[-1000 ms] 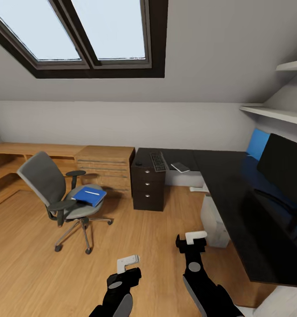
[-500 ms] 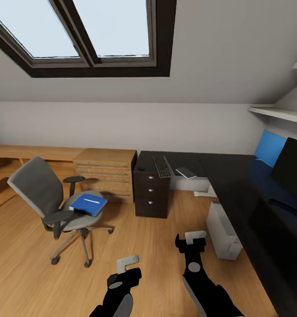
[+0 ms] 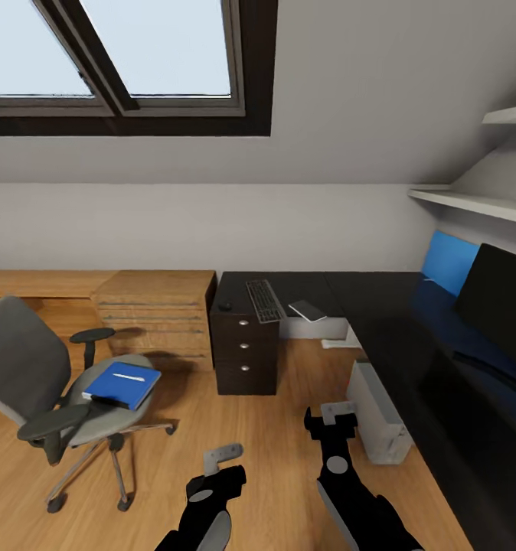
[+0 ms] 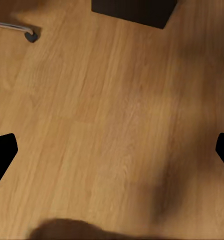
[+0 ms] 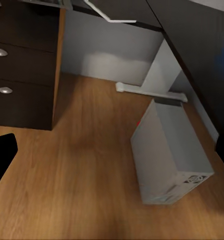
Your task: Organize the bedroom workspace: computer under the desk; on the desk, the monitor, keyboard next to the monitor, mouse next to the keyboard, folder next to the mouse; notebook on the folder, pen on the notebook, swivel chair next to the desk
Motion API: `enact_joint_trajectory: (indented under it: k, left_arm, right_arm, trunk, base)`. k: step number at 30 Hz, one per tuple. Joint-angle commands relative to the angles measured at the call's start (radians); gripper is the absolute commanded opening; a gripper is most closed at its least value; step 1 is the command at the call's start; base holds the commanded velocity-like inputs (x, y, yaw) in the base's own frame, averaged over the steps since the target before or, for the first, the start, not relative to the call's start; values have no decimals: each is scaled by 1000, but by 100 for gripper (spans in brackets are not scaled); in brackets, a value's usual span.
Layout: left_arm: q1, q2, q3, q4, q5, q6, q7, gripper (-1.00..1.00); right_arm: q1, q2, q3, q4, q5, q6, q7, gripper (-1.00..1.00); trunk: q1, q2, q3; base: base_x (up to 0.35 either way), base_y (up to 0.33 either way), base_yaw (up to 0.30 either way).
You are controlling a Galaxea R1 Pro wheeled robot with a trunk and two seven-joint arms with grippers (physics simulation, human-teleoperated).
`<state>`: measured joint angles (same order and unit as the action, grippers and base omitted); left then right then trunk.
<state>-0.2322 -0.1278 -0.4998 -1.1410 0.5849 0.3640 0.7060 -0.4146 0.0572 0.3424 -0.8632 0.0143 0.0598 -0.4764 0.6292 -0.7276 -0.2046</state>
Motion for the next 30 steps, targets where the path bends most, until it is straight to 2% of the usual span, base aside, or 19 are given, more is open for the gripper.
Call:
enact_joint_trajectory:
  k: [1, 6, 12, 30]
  left_arm:
    - [-1, 1, -2, -2, 6, 3, 7, 100]
    - [-1, 1, -1, -2, 6, 3, 7, 100]
    - [-1, 1, -2, -2, 5, 3, 7, 100]
    - [-1, 1, -6, -2, 4, 3, 7, 100]
  right_arm:
    - [-1, 0, 3, 0, 1, 6, -7, 100]
    - [-1, 0, 3, 0, 1, 5, -7, 100]
    - [-1, 0, 2, 2, 1, -20, -9, 100]
    - [-1, 0, 3, 2, 1, -21, -10, 100]
  trunk:
    - [1, -1, -1]
    - [1, -1, 3]
    - [1, -1, 3]
    - [1, -1, 3]
  base:
    - [309, 186, -246]
    - [304, 203, -201]
    - [304, 187, -30]
    - [326, 21, -1]
